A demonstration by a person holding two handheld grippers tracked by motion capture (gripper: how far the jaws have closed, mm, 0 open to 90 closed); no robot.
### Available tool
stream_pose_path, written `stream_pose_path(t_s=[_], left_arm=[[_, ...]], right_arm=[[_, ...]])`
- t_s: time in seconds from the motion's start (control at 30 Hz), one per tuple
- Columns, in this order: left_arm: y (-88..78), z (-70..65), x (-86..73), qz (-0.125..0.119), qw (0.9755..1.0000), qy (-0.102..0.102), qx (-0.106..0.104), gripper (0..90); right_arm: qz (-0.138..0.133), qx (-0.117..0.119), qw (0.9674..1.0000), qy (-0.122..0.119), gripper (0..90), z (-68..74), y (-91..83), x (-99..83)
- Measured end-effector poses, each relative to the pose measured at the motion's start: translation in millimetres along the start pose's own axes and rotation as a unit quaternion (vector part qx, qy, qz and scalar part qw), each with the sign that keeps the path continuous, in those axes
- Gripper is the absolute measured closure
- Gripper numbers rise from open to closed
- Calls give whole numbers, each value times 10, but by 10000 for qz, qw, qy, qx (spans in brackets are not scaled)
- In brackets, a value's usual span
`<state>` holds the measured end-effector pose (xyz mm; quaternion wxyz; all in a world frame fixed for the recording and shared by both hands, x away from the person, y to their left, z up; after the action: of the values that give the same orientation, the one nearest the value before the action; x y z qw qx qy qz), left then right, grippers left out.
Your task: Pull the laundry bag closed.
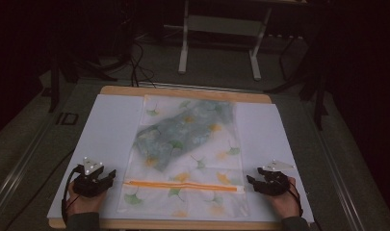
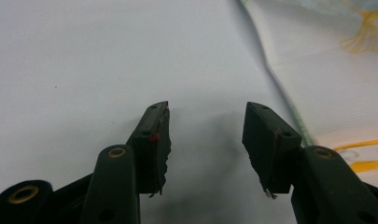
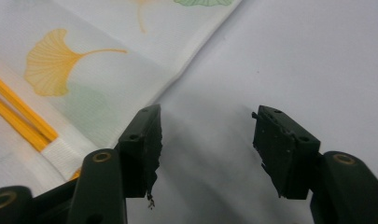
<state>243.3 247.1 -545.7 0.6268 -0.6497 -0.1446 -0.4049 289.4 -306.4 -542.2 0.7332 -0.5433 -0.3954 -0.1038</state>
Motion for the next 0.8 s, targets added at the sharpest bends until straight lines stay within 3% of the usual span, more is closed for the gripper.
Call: stream_pose_path(t_s=[0.13, 0.17, 0.33, 0.47, 0.53, 0.8], left_arm=[[-17, 5, 0, -16, 9999, -42, -95, 556], [-37, 3, 3, -26, 9998, -32, -210, 562], [-71, -12, 11, -40, 9995, 79, -315, 558], [-96, -17, 7, -39, 9993, 50, -362, 552], [-114, -30, 2, -33, 9987, -14, -512, 553], [-112, -103, 13, 44, 9984, 204, -520, 587]], right_arm=[[30, 48, 10000, -47, 444, 33, 2, 10], [49, 73, 9999, -110, 452, 65, 9, 21], [54, 156, 9996, -210, 477, 126, 15, 61], [54, 262, 9993, -262, 486, 157, 26, 96], [46, 417, 9986, -309, 501, 198, 32, 138], [117, 609, 9962, -610, 509, 381, 90, 274]])
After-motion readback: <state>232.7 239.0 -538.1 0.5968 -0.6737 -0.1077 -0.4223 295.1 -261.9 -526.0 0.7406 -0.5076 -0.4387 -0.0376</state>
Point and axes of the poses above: each handheld gripper's, and its own axes: y roughly forward along the jaws, x roughly out of its top, z roughly to its left, the point moved 1 cm from there along y, roughly forward along the jaws, and after that the axes turned 10 degrees about y, right-handed, at the moved point
